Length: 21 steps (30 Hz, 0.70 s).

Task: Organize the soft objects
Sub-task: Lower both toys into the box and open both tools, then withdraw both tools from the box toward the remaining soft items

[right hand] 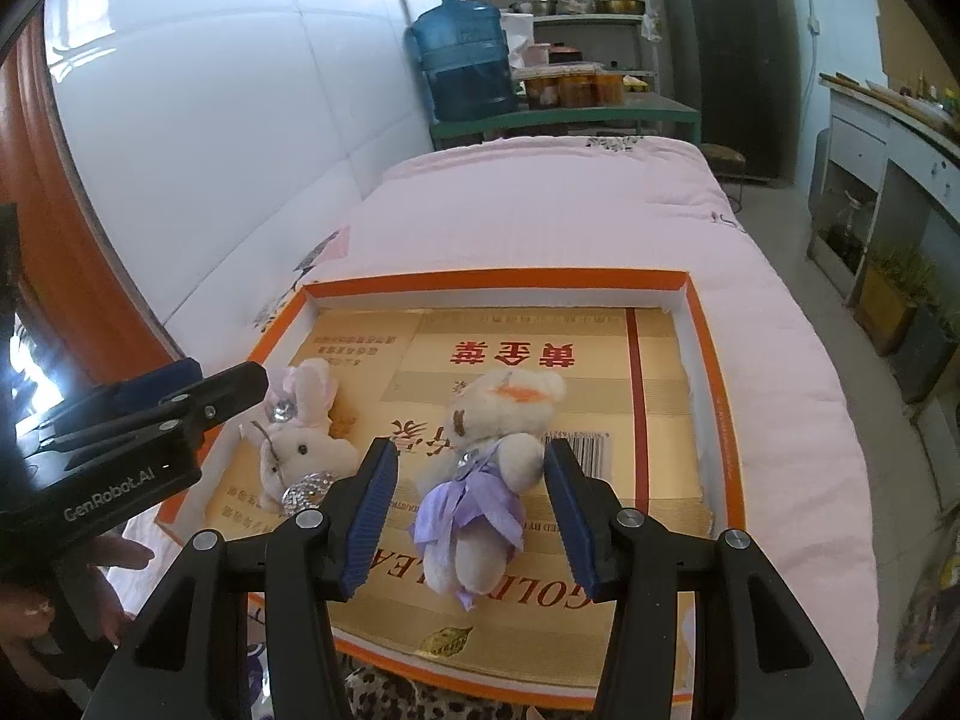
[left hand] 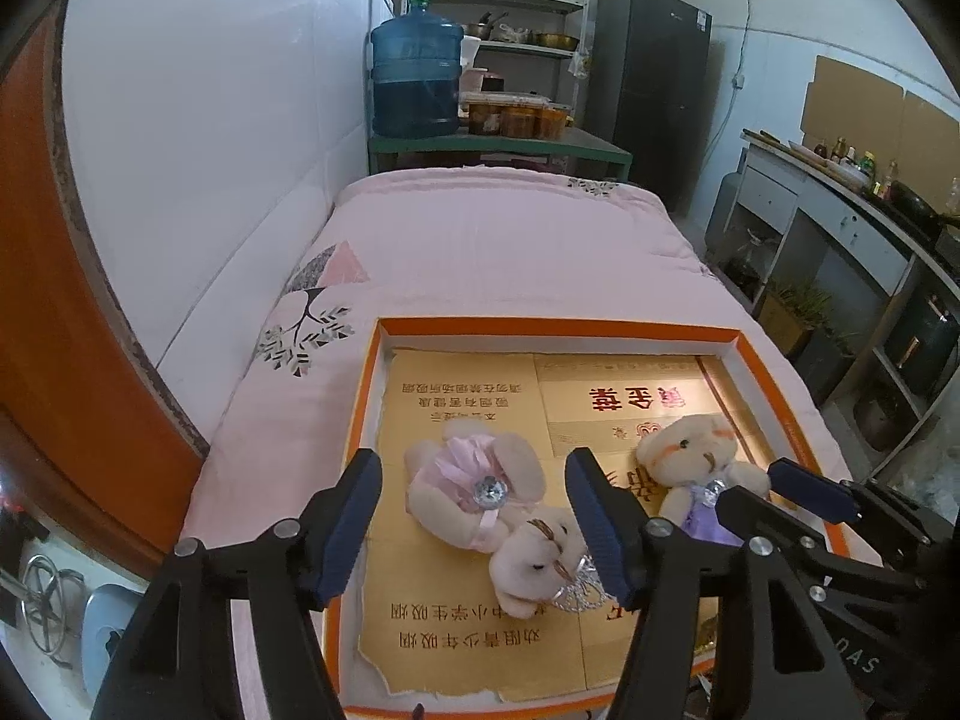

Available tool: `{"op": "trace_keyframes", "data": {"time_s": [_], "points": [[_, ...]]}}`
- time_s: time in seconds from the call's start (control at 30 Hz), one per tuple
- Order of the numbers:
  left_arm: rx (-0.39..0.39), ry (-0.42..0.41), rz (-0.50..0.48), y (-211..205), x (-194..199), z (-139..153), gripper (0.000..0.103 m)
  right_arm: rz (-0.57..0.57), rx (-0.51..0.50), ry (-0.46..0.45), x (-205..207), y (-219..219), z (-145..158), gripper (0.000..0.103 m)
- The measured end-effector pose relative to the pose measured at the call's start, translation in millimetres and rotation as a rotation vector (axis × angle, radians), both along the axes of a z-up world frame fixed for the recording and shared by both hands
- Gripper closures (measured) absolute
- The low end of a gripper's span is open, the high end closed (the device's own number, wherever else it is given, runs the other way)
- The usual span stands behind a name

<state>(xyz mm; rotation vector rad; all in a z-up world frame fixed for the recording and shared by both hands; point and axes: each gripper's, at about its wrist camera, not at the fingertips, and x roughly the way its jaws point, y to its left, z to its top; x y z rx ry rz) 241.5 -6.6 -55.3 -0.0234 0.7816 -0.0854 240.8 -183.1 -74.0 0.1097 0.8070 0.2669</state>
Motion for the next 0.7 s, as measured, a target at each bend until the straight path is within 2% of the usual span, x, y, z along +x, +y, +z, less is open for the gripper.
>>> {"op": "trace_keyframes", "data": {"time_s": [0.4, 0.7], "points": [[0.005, -0.027, -0.004, -2.2, -32.4, 12.3, 0.040, 0.002, 0.000, -0.011, -24.3, 1.3, 13.9, 0.051], [-0.022, -0.042, -0.025, -0.7, -63.9, 24.4, 0.040, 0.016, -0.006, -0.021, -51.9, 6.4, 23.0, 0.051]]}}
